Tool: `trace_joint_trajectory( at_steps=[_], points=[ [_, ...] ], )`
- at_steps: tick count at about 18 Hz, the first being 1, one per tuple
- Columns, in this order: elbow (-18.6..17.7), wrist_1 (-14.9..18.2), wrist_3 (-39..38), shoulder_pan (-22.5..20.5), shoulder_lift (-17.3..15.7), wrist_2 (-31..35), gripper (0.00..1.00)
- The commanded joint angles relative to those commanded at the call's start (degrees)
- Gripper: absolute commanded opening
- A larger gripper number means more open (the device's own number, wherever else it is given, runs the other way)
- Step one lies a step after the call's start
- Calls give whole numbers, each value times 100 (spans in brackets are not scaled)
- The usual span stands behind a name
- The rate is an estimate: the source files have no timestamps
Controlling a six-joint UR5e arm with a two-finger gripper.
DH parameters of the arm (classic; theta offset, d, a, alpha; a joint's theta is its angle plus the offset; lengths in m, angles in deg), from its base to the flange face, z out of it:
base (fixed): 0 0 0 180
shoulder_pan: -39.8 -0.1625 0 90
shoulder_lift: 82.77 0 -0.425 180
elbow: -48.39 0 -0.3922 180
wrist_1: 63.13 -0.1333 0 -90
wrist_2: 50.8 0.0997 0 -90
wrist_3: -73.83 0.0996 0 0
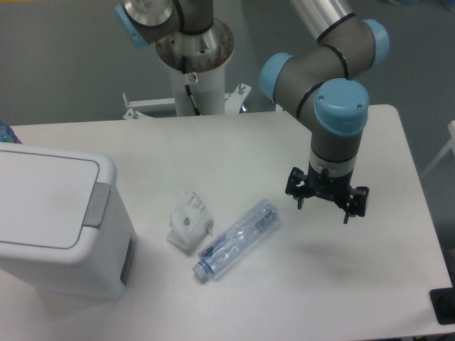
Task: Open the trash can
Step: 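Move the open gripper toward the white trash can lid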
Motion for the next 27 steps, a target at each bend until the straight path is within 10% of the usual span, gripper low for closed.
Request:
trace_joint_trajectory(
  at_steps=[11, 27],
  points=[
    [9, -44, -96, 26, -149, -378, 100],
    [193, -61, -3409, 1089, -896, -2320, 100]
  ],
)
